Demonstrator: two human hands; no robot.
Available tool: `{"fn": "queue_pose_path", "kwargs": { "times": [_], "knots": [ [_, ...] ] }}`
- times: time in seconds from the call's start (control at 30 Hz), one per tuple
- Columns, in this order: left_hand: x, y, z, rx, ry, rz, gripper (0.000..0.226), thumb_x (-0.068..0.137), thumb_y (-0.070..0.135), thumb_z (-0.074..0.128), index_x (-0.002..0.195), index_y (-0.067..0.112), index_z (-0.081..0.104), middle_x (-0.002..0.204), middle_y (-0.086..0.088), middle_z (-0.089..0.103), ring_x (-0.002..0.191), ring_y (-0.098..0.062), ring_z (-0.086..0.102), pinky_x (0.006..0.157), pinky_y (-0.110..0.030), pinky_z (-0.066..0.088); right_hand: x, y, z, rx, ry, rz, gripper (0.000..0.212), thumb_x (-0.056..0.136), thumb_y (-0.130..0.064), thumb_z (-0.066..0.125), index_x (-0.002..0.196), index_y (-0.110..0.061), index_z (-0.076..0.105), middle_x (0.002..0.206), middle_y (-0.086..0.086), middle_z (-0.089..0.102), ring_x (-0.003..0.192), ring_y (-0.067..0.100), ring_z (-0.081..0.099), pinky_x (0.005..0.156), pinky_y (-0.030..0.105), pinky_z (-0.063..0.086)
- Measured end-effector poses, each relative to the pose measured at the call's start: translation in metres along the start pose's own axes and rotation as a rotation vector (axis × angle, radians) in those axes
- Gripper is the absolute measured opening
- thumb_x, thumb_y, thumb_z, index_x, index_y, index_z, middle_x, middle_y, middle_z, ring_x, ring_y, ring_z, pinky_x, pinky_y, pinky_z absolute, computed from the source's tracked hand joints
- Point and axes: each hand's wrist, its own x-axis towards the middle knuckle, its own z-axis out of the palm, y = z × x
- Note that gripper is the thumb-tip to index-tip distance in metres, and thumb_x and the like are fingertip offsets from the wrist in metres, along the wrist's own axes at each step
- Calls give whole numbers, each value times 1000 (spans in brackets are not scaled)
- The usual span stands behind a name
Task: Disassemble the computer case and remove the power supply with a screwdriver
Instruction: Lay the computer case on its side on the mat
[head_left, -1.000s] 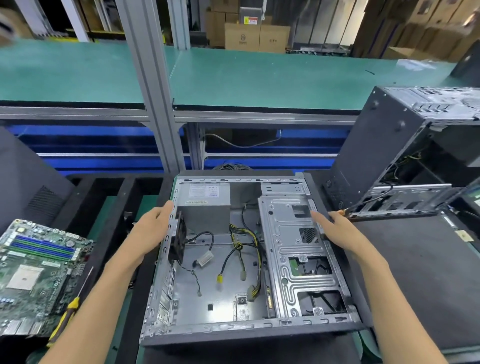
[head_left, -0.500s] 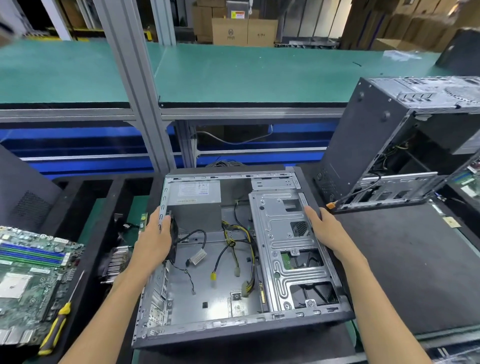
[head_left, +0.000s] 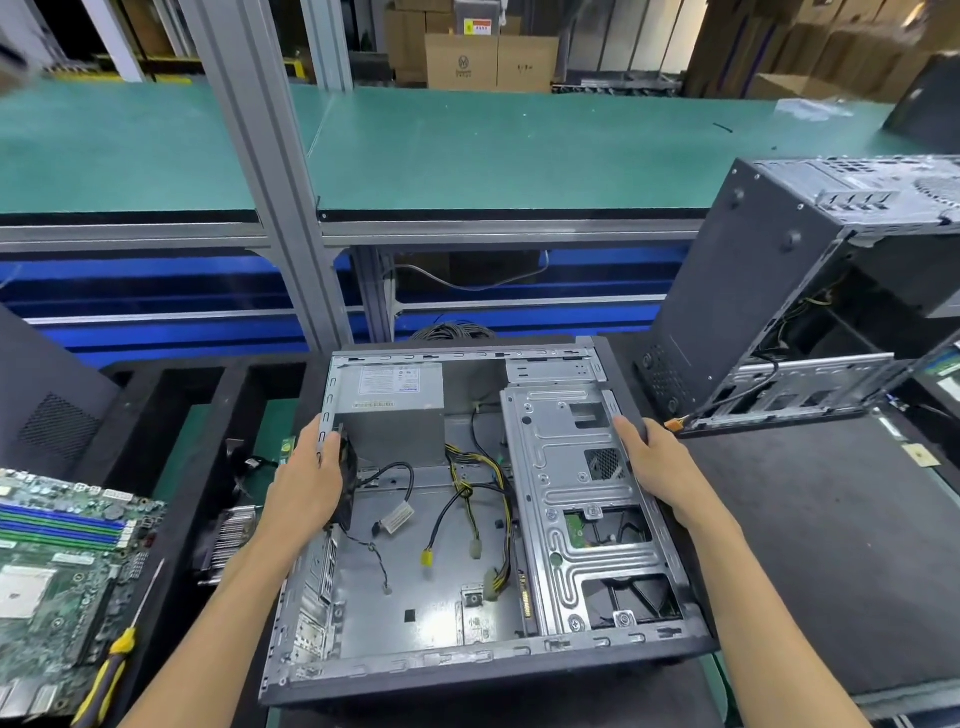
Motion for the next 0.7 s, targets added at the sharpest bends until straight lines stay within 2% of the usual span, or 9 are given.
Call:
{"fn": "queue_pose_path", "kwargs": {
  "times": [0.27, 0.4, 0.47, 0.6, 0.7],
  "knots": [
    [15, 2, 1, 17, 8, -11, 45, 105, 44, 24, 147, 34, 36, 107, -3, 63, 103, -32, 57, 99, -51, 43, 16, -8, 3, 17, -7, -8, 50, 103, -55, 39, 116, -10, 57, 115, 10, 65, 113, 29, 57, 90, 38, 41],
    [24, 3, 4, -4, 26, -2, 43, 105, 40, 26, 145, 31, 39, 91, -1, 61, 91, -27, 58, 87, -44, 44, 24, -13, 4, -4, -3, -14, 63, 104, -54, 38, 143, -6, 46, 145, 13, 52, 136, 31, 44, 104, 39, 36],
    [27, 5, 4, -5, 30, -1, 43, 105, 40, 26, 145, 30, 40, 85, 0, 60, 85, -27, 58, 84, -45, 45, 29, -13, 5, 7, 1, -16, 63, 104, -54, 39, 144, -7, 46, 144, 12, 53, 136, 29, 45, 99, 36, 34],
    [34, 6, 4, 9, 16, -22, 45, 105, 42, 25, 147, 31, 36, 93, -1, 62, 102, -35, 58, 94, -51, 45, 39, -14, 7, 43, -9, -12, 49, 102, -56, 40, 115, -13, 57, 112, 2, 64, 117, 28, 56, 89, 36, 37],
    [40, 7, 4, 13, 11, -32, 45, 105, 43, 25, 146, 31, 36, 104, -6, 63, 111, -39, 55, 100, -56, 42, 45, -18, 7, 34, -2, -17, 48, 102, -56, 40, 122, -15, 55, 120, -1, 59, 112, 19, 50, 91, 33, 35]
  ]
}}
